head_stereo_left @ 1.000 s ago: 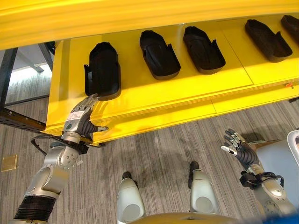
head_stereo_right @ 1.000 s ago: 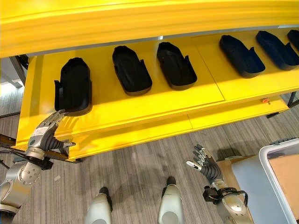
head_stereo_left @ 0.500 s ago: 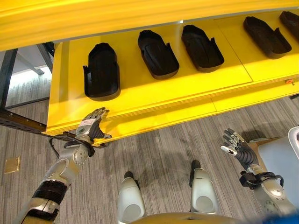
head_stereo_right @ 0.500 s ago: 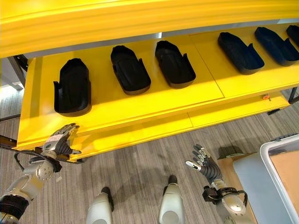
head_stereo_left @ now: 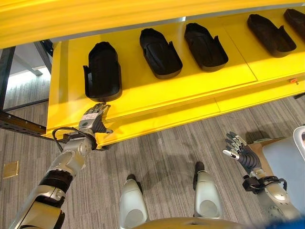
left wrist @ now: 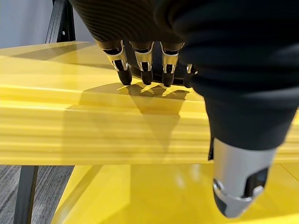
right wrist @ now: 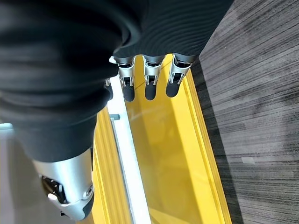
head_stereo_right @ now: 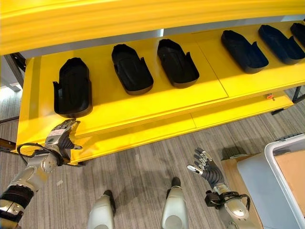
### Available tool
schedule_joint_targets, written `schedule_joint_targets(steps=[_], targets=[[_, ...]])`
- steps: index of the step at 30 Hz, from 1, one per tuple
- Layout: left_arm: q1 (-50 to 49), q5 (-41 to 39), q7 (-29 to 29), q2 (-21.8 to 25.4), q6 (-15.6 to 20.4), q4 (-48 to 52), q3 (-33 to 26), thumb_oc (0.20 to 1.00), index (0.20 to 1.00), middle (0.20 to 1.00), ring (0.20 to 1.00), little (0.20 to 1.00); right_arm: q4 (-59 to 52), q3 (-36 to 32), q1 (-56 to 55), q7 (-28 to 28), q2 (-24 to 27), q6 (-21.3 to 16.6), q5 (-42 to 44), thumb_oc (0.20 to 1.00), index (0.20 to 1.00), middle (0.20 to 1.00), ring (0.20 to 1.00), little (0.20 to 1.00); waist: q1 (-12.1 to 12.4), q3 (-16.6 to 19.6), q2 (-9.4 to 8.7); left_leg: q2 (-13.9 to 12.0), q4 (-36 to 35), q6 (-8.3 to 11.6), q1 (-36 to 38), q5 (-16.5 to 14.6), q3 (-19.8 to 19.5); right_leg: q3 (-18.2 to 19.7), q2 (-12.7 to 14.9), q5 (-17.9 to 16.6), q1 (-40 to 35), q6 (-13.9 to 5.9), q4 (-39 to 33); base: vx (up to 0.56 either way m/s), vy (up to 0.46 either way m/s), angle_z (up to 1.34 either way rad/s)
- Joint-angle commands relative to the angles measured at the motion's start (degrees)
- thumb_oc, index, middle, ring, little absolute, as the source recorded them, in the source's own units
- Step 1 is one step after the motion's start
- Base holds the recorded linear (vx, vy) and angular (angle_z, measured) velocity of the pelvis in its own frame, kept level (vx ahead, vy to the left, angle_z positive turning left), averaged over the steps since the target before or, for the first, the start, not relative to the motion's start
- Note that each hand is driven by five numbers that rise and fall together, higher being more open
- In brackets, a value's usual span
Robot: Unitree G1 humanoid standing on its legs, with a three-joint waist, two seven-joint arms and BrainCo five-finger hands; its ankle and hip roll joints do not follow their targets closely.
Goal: Move parts from the plastic box to the shelf.
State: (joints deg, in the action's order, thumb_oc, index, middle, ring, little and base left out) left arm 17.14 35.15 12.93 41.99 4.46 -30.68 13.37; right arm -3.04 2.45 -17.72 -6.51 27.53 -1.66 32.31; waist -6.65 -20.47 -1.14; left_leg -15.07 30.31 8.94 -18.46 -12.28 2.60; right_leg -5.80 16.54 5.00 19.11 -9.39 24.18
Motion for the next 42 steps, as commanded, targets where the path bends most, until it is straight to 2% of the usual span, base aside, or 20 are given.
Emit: schedule_joint_targets(steps=[1, 18, 42], targets=[[0.8, 1.1, -1.4, 3.8, -1.5, -4.8, 1.3, 1.0, 1.0, 1.0, 1.0, 1.0, -4.0, -0.9, 0.0, -0.6, 1.0, -3.2, -1.1, 1.0, 1.0, 1.0, 1.0, 1.0, -0.5, 2.2, -2.5, 0.4, -1.7, -2.8, -2.4, 4.3, -1.0, -0.3, 1.6, 6.1, -4.7, 0.9, 4.4, 0.0, 0.0, 0.0], [7.4, 3.5, -2.4, 3.2, -0.9, -3.2, 6.7, 1.0, 1.0, 1.0, 1.0, 1.0, -3.5, -1.0, -0.8, -0.5, 1.2, -3.2, -1.1, 1.0, 1.0, 1.0, 1.0, 1.0, -1.4, 2.5, -2.65, 0.2, -1.2, -2.55, -2.5, 4.0, -0.9, 0.6, 1.3, 6.5, -3.9, 1.05, 5.3, 0.0, 0.0, 0.0], [12.7, 2.3, -1.7, 3.5, -1.4, -5.4, 8.7, 1.0, 1.0, 1.0, 1.0, 1.0, -3.4, -0.9, -1.6, -0.5, 1.6, -3.6, -0.7, 1.0, 1.0, 1.0, 1.0, 1.0, -2.3, 2.8, -2.7, 0.0, -0.7, -2.37, -3.3, 3.9, -0.9, 1.3, 1.0, 6.5, -2.8, 1.1, 5.9, 0.0, 0.0, 0.0]])
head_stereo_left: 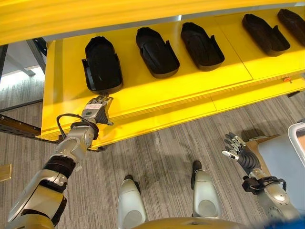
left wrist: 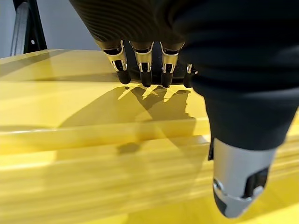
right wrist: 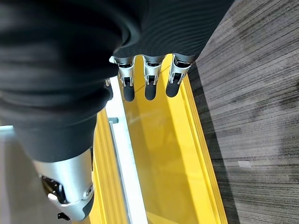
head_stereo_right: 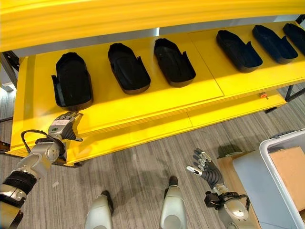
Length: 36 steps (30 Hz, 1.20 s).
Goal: Move parts from the plastic box to the shelf.
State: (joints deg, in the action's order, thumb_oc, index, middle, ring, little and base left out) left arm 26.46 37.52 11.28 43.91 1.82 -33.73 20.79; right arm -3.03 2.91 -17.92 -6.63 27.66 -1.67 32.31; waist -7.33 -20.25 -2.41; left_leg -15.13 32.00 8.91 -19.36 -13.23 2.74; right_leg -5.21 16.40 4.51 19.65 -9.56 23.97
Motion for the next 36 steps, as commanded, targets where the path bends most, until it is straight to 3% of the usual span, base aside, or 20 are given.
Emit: schedule_joint_targets(steps=[1, 21, 33, 36], targets=[[3.7, -0.2, 0.1, 1.6, 1.2, -2.5, 1.3, 1.0, 1.0, 1.0, 1.0, 1.0, -3.3, -1.2, -1.4, -0.5, 1.5, -3.6, -0.7, 1.0, 1.0, 1.0, 1.0, 1.0, -1.7, 2.6, -1.45, 0.1, -2.4, -2.34, -2.4, 4.9, -1.1, 0.7, 1.1, 7.0, -3.3, 1.26, 6.2, 0.0, 0.0, 0.0], [5.4, -1.9, -0.1, 2.2, 1.4, -4.2, 2.4, 1.0, 1.0, 1.0, 1.0, 1.0, -3.3, -0.6, -1.3, -0.7, 1.7, -3.6, -0.7, 1.0, 1.0, 1.0, 1.0, 1.0, -1.7, 2.6, -1.52, 0.0, -2.1, -2.28, -2.8, 5.1, -1.3, 1.0, 1.0, 7.0, -2.7, 1.41, 6.7, 0.0, 0.0, 0.0], [-14.2, -2.3, -3.4, 0.9, 5.6, 11.3, -5.4, 1.0, 1.0, 1.0, 1.0, 1.0, -5.9, -2.0, 0.4, -0.9, 1.1, -4.7, -0.4, 1.0, 1.0, 1.0, 1.0, 1.0, 0.2, 2.1, -1.41, 0.4, -2.7, -2.61, -2.6, 5.0, -1.5, 0.0, 1.1, 7.2, -3.9, 1.62, 6.3, 0.0, 0.0, 0.0], [-20.1, -7.6, -4.2, -0.3, 7.0, 16.7, -9.1, 1.0, 1.0, 1.0, 1.0, 1.0, -6.6, -2.6, 1.4, -0.4, 0.9, -5.2, 0.4, 1.0, 1.0, 1.0, 1.0, 1.0, 1.1, 2.0, -1.45, 0.5, -3.0, -2.79, -2.1, 5.0, -1.8, -0.5, 1.3, 7.1, -4.7, 1.68, 6.0, 0.0, -0.002, 0.01]])
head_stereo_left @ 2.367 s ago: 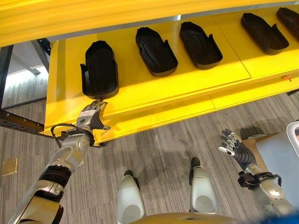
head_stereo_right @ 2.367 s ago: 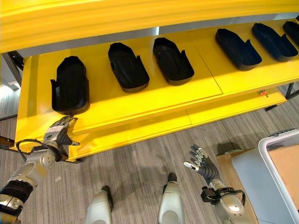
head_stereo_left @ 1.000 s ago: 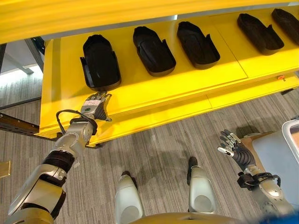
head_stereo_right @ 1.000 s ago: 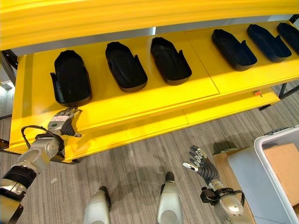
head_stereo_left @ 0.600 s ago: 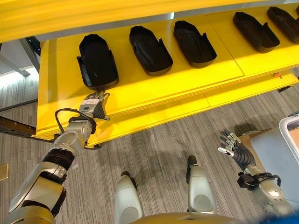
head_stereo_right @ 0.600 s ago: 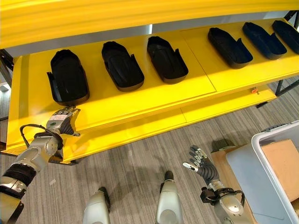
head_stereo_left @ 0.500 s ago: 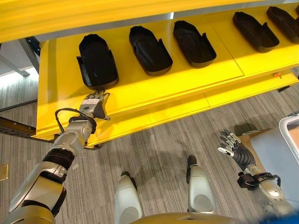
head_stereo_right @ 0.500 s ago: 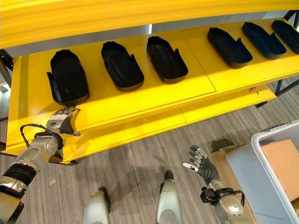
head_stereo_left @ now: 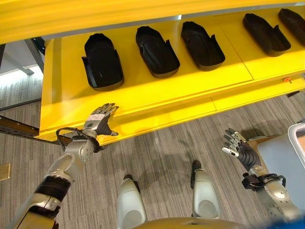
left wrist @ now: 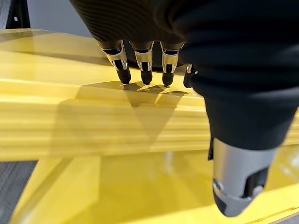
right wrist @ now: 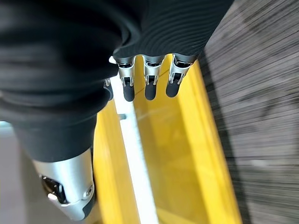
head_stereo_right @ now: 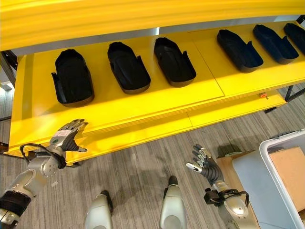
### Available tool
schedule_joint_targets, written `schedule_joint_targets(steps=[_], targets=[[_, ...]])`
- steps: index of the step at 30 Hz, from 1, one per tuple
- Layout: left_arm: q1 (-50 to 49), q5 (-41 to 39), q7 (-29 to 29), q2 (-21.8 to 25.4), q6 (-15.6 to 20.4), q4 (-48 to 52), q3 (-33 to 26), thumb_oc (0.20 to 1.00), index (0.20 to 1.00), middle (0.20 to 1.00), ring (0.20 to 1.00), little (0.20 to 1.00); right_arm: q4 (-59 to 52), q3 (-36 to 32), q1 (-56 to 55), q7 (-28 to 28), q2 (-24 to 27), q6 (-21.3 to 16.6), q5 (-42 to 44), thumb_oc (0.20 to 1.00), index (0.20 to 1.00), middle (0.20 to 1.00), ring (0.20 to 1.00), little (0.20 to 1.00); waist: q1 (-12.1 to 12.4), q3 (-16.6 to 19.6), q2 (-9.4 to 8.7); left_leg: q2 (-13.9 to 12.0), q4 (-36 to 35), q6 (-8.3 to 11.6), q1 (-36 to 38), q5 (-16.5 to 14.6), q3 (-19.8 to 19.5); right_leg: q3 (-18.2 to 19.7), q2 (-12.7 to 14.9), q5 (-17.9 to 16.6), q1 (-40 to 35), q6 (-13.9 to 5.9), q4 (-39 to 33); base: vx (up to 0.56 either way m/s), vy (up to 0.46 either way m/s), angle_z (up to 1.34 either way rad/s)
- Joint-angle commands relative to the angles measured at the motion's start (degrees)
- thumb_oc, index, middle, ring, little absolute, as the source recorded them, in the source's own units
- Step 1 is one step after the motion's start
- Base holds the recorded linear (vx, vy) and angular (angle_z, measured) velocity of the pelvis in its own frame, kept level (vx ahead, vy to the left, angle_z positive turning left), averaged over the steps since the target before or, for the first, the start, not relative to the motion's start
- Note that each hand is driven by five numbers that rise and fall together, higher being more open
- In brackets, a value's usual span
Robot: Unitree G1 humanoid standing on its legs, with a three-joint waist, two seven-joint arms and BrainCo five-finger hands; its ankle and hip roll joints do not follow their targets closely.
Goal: Move parts from the plastic box to the shelf.
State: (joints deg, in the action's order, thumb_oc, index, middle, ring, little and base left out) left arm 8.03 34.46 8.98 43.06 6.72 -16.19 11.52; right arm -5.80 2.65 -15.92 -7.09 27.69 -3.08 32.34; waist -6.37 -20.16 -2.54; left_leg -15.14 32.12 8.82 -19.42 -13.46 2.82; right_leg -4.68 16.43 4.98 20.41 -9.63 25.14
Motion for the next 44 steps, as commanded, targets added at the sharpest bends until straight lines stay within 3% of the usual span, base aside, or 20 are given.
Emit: schedule_joint_targets(steps=[1, 5, 7, 8, 9, 13, 18, 19, 20, 21, 22, 23, 24, 26, 27, 29, 31, 35, 41, 44], targets=[[-3.4, -7.5, -2.5, -0.1, 2.3, 1.1, -1.2, 1.0, 1.0, 1.0, 1.0, 1.0, -3.9, -2.2, -0.4, 0.3, 0.6, -3.7, 0.4, 1.0, 1.0, 1.0, 1.0, 1.0, 0.3, 1.9, -1.29, 0.5, -3.4, -2.72, -1.7, 5.4, -2.0, -1.1, 1.2, 6.6, -5.7, 1.78, 4.6, 0.0, 0.0, 0.0], [-12.6, -31.1, -6.3, -5.3, 4.1, 7.2, -8.1, 1.0, 1.0, 1.0, 1.0, 1.0, -4.0, -1.7, -0.1, -0.5, 0.0, -3.1, 0.9, 1.0, 1.0, 1.0, 1.0, 1.0, 1.2, 2.8, -0.68, 0.6, -6.5, -2.75, 1.3, 6.5, -2.4, -1.7, 0.9, 6.3, -8.1, 1.86, 3.1, 0.03, -0.038, 0.03], [-18.0, -57.0, -11.5, -11.6, 3.5, 8.2, -8.3, 1.0, 1.0, 1.0, 1.0, 1.0, -3.3, -0.3, 0.1, -0.8, -0.2, -2.3, 0.4, 1.0, 1.0, 1.0, 1.0, 1.0, 2.0, 3.7, 0.26, -0.2, -10.5, -2.47, 4.8, 8.6, -3.0, -3.0, 0.2, 6.2, -11.5, 2.09, 1.2, 0.04, -0.131, 0.15], [-19.0, -58.2, -12.3, -12.4, 3.0, 8.3, -8.1, 1.0, 1.0, 1.0, 1.0, 1.0, -3.0, -0.2, 0.1, -0.9, -0.3, -2.3, 0.3, 1.0, 1.0, 1.0, 1.0, 1.0, 2.0, 4.1, 0.46, -0.3, -11.4, -2.48, 5.3, 9.1, -3.0, -3.2, 0.0, 6.1, -11.9, 2.14, 0.6, 0.04, -0.175, 0.22], [-20.8, -64.5, -13.2, -14.8, 2.2, 8.9, -7.6, 1.0, 1.0, 1.0, 1.0, 1.0, -2.3, 0.2, 0.2, -0.9, -0.5, -2.3, -0.2, 1.0, 1.0, 1.0, 1.0, 1.0, 2.1, 4.7, 1.09, -0.9, -14.4, -2.21, 7.5, 10.9, -3.2, -4.3, -1.0, 6.3, -13.9, 2.35, -0.7, 0.04, -0.158, 0.16], [-24.8, -73.8, -15.6, -19.1, 1.2, 10.2, -7.9, 1.0, 1.0, 1.0, 1.0, 1.0, -1.1, 0.9, 0.8, -0.3, -0.8, -2.3, -1.3, 1.0, 1.0, 1.0, 1.0, 1.0, 3.0, 7.1, 2.59, -2.8, -20.3, -2.07, 11.7, 14.2, -4.0, -5.4, -3.6, 8.1, -16.7, 3.23, -2.0, 0.02, -0.152, 0.1], [-28.1, -77.3, -16.4, -21.8, 0.9, 12.3, -9.2, 1.0, 1.0, 1.0, 1.0, 1.0, -1.1, 0.1, -0.3, -0.6, -0.2, -2.1, -2.4, 1.0, 1.0, 1.0, 1.0, 1.0, 3.4, 9.3, 3.83, -5.1, -24.5, -1.88, 14.6, 18.0, -3.9, -6.3, -6.6, 10.1, -18.7, 5.03, -3.0, -0.01, -0.13, -0.03], [-28.5, -77.4, -16.7, -22.5, 0.9, 12.1, -9.3, 1.0, 1.0, 1.0, 1.0, 1.0, -1.1, 0.0, -0.4, -0.8, -0.2, -2.1, -2.8, 1.0, 1.0, 1.0, 1.0, 1.0, 3.7, 9.7, 4.18, -5.8, -25.5, -1.6, 14.8, 20.2, -4.5, -6.7, -7.5, 10.6, -18.9, 5.59, -3.1, -0.07, -0.23, -0.01], [-29.6, -77.4, -17.2, -23.6, 1.0, 12.1, -9.6, 1.0, 1.0, 1.0, 1.0, 1.0, -0.9, -0.4, -0.7, -1.2, 0.2, -2.0, -3.1, 1.0, 1.0, 1.0, 1.0, 1.0, 4.0, 10.3, 4.95, -6.8, -27.3, -0.82, 14.7, 24.9, -5.1, -7.6, -9.2, 11.0, -19.3, 6.76, -4.2, -0.07, -0.171, -0.01], [-29.6, -77.4, -17.2, -23.6, 1.0, 12.1, -9.6, 1.0, 1.0, 1.0, 1.0, 1.0, -0.9, -0.4, -0.8, -1.2, 0.2, -2.0, -3.1, 1.0, 1.0, 1.0, 1.0, 1.0, 3.9, 10.4, 5.05, -6.9, -27.5, -0.76, 14.8, 25.1, -5.1, -7.7, -9.3, 11.0, -19.3, 6.83, -4.3, -0.1, -0.158, 0.1], [-30.0, -77.8, -17.3, -24.0, 1.0, 12.5, -9.8, 1.0, 1.0, 1.0, 1.0, 1.0, -0.9, -0.7, -1.0, -1.2, 0.4, -2.1, -3.3, 1.0, 1.0, 1.0, 1.0, 1.0, 4.1, 10.6, 5.45, -7.2, -28.4, -0.02, 14.1, 28.0, -5.3, -8.5, -10.2, 11.0, -19.4, 7.23, -5.4, -0.13, -0.12, 0.03], [-29.3, -77.5, -17.3, -24.1, 1.2, 11.4, -9.6, 1.0, 1.0, 1.0, 1.0, 1.0, -0.5, -1.6, -1.1, -0.8, 0.4, -2.5, -3.5, 1.0, 1.0, 1.0, 1.0, 1.0, 4.1, 10.3, 5.28, -7.3, -28.2, 0.0, 12.7, 32.2, -3.1, -9.8, -10.3, 11.0, -19.5, 8.17, -6.1, -0.18, -0.17, 0.06], [-28.7, -77.4, -17.3, -24.1, 1.3, 10.9, -9.4, 1.0, 1.0, 1.0, 1.0, 1.0, 0.2, -2.1, -1.0, -0.4, 0.5, -2.8, -3.6, 1.0, 1.0, 1.0, 1.0, 1.0, 4.0, 10.2, 4.71, -6.8, -27.1, -0.91, 11.6, 31.9, -0.3, -10.7, -10.0, 10.3, -19.8, 8.67, -7.2, -0.17, -0.163, 0.34], [-29.1, -78.3, -17.9, -24.8, 1.0, 10.6, -9.9, 1.0, 1.0, 1.0, 1.0, 1.0, 0.9, -2.1, -0.9, -0.6, 0.4, -2.3, -4.1, 1.0, 1.0, 1.0, 1.0, 1.0, 4.5, 9.9, 3.74, -3.5, -23.9, -1.93, 11.9, 27.1, -0.5, -10.4, -9.6, 8.2, -20.5, 8.12, -10.3, -0.13, -0.101, 0.86], [-28.9, -77.7, -17.6, -25.4, 1.0, 10.6, -10.0, 1.0, 1.0, 1.0, 1.0, 1.0, 1.1, -2.2, -0.5, -0.9, 0.4, -2.0, -4.2, 1.0, 1.0, 1.0, 1.0, 1.0, 5.0, 10.1, 2.68, 3.2, -18.4, -3.0, 11.9, 19.3, -4.9, -9.9, -8.7, 5.3, -20.8, 7.48, -14.7, -0.14, -0.037, 0.46], [-28.7, -77.8, -17.7, -25.9, 0.7, 11.0, -10.2, 1.0, 1.0, 1.0, 1.0, 1.0, 1.2, -2.7, -0.9, -1.5, -0.6, -1.7, -3.5, 1.0, 1.0, 1.0, 1.0, 1.0, 4.5, 10.8, 1.85, 6.2, -16.9, -4.38, 13.5, 12.3, -4.2, -10.6, -8.0, 4.3, -21.8, 7.01, -17.1, -0.07, 0.035, 0.01], [-29.0, -77.3, -17.8, -26.5, 0.5, 10.9, -9.9, 1.0, 1.0, 1.0, 1.0, 1.0, 1.5, -3.5, -2.0, -1.1, -2.3, -1.3, -3.2, 1.0, 1.0, 1.0, 1.0, 1.0, 3.2, 12.7, 3.06, 5.5, -23.8, -4.75, 16.8, 12.5, -1.3, -12.1, -8.0, 2.8, -22.0, 5.95, -18.5, 0.04, 0.177, 0.44], [-29.3, -76.4, -17.6, -26.4, 0.5, 10.9, -9.3, 1.0, 1.0, 1.0, 1.0, 1.0, 1.9, -3.4, -2.6, -1.1, -3.3, -0.8, -3.2, 1.0, 1.0, 1.0, 1.0, 1.0, 2.9, 14.3, 3.69, 6.7, -30.9, -5.26, 19.6, 13.2, -1.7, -11.7, -6.5, 0.0, -21.9, 4.28, -20.4, 0.03, 0.188, 0.26], [-27.5, -74.4, -15.6, -25.7, 0.8, 10.1, -8.8, 1.0, 1.0, 1.0, 1.0, 1.0, 3.2, -1.0, -1.0, -0.3, -5.3, -0.1, -2.3, 1.0, 1.0, 1.0, 1.0, 1.0, 3.5, 15.4, 2.54, 9.5, -36.0, -6.66, 21.9, 13.1, -0.3, -10.7, -3.1, -3.9, -21.4, 1.01, -22.7, 0.02, 0.165, -0.16], [-26.8, -72.9, -14.6, -25.5, 1.1, 10.3, -8.8, 1.0, 1.0, 1.0, 1.0, 1.0, 3.0, 0.3, -0.4, 0.0, -6.0, 0.4, -1.8, 1.0, 1.0, 1.0, 1.0, 1.0, 3.7, 15.6, 1.69, 10.3, -35.9, -7.26, 22.1, 12.4, 0.1, -10.0, -2.4, -4.5, -21.3, 0.28, -22.8, 0.02, 0.096, -0.09]])
